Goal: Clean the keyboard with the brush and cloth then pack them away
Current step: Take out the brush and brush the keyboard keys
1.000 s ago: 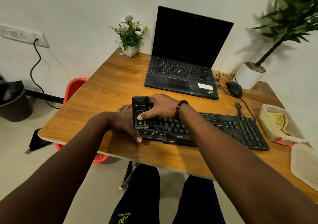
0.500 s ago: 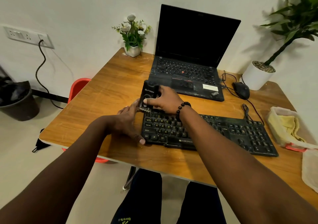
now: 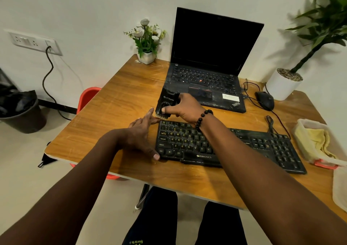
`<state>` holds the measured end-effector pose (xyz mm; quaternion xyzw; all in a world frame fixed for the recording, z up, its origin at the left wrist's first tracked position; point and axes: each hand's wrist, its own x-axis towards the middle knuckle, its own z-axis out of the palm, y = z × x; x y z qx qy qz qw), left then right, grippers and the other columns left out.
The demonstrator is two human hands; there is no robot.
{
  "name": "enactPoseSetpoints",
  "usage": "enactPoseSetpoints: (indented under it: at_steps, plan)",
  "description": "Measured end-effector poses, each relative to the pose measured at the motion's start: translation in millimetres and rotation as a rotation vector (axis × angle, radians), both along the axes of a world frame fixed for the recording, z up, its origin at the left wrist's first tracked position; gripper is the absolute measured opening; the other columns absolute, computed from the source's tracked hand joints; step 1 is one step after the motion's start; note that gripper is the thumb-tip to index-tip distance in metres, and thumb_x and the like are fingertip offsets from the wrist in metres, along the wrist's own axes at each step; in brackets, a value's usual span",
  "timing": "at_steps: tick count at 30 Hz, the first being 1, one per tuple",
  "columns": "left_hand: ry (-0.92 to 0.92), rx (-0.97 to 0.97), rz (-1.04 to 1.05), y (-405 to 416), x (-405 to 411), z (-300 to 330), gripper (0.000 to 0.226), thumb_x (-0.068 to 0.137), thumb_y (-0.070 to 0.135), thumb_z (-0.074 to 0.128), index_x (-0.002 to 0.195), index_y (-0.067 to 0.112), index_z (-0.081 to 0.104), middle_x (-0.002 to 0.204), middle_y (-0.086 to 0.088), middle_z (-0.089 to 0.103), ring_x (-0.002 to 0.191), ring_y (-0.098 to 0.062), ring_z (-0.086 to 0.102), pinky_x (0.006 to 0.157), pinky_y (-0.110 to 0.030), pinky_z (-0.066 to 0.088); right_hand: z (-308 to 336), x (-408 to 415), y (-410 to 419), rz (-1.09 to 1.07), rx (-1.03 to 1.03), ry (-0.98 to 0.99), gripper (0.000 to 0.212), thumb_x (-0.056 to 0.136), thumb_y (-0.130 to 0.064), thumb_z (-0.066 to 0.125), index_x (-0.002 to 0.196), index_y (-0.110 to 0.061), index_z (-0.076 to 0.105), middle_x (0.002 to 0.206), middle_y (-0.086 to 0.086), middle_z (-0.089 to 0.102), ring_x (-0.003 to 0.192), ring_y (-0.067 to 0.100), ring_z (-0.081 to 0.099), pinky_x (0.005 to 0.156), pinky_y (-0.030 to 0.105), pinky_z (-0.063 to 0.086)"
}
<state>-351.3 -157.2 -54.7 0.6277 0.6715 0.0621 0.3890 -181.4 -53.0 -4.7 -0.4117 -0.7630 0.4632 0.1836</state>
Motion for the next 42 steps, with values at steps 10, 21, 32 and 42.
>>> enactPoseSetpoints:
  at_steps: [10,21,32,42]
  plan:
    - [0.010,0.066,-0.027,-0.4,1.3,1.2,0.154,0.051,0.052,0.092,0.152,0.038,-0.023,0.166,-0.004,-0.004,0.151,-0.035,-0.005,0.120,-0.054,0.004,2.5,31.9,26.5,0.140,0.162,-0.334,0.042,0.073,-0.038,0.079,0.103,-0.014,0.062,0.097,-0.001,0.069,0.091,0.017,0.064,0.082,0.036,0.053]
    - [0.001,0.050,-0.079,-3.4,-8.5,-6.3,0.151,0.037,0.080,0.081,0.148,0.054,-0.018,0.166,0.000,-0.002,0.150,-0.038,-0.005,0.119,-0.064,0.009,10.4,136.8,43.6,-0.088,0.418,-0.791,0.042,0.076,-0.030,0.077,0.109,-0.010,0.060,0.104,0.006,0.065,0.097,0.022,0.059,0.075,0.028,0.043]
    - [0.103,0.079,-0.222,17.2,18.8,37.7,0.142,0.052,0.071,0.080,0.155,0.038,-0.012,0.165,-0.006,0.002,0.150,-0.033,0.002,0.118,-0.054,0.012,2.9,213.0,-41.7,-0.697,-0.331,0.729,0.028,0.088,-0.022,0.066,0.113,-0.013,0.059,0.112,0.009,0.068,0.098,0.021,0.063,0.070,0.030,0.050]
    - [0.202,0.448,-0.422,18.6,133.9,19.2,0.116,0.074,0.073,0.068,0.158,0.023,0.005,0.164,-0.003,0.012,0.148,-0.029,0.008,0.118,-0.053,0.007,-17.6,232.0,-92.3,-0.928,-0.526,0.955,0.013,0.092,-0.016,0.058,0.098,-0.005,0.060,0.099,0.016,0.066,0.084,0.023,0.062,0.066,0.028,0.049]
